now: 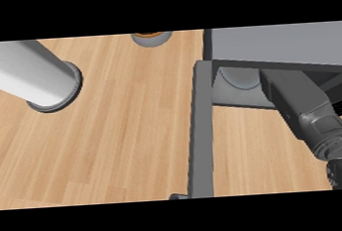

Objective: Pick up the milk, place it into the microwave and close the microwave

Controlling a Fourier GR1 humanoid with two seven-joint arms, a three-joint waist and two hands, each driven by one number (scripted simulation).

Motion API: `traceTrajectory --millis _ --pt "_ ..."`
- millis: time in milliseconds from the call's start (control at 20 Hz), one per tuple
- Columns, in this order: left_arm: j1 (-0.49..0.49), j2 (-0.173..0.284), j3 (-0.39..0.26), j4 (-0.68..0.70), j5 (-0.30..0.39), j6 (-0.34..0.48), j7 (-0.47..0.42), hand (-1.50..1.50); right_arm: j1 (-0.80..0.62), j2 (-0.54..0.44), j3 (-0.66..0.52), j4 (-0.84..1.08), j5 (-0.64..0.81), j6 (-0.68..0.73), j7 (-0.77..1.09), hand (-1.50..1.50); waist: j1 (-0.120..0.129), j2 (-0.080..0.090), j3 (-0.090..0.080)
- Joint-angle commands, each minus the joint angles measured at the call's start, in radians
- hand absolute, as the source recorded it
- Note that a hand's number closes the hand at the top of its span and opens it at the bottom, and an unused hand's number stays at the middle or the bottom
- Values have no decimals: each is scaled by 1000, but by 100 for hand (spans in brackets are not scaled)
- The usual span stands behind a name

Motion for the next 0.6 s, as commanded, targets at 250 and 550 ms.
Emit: traceTrajectory --millis 250,550 --pt "30 -120 -92 -16 -72 -68 -25 -150 25 -25 18 -13 10 166 -25 -150 -82 -52 -28" --pt "112 -127 -175 10 -70 -205 -18 -150 110 31 -50 -37 -74 396 -112 -150 -102 -65 -28"
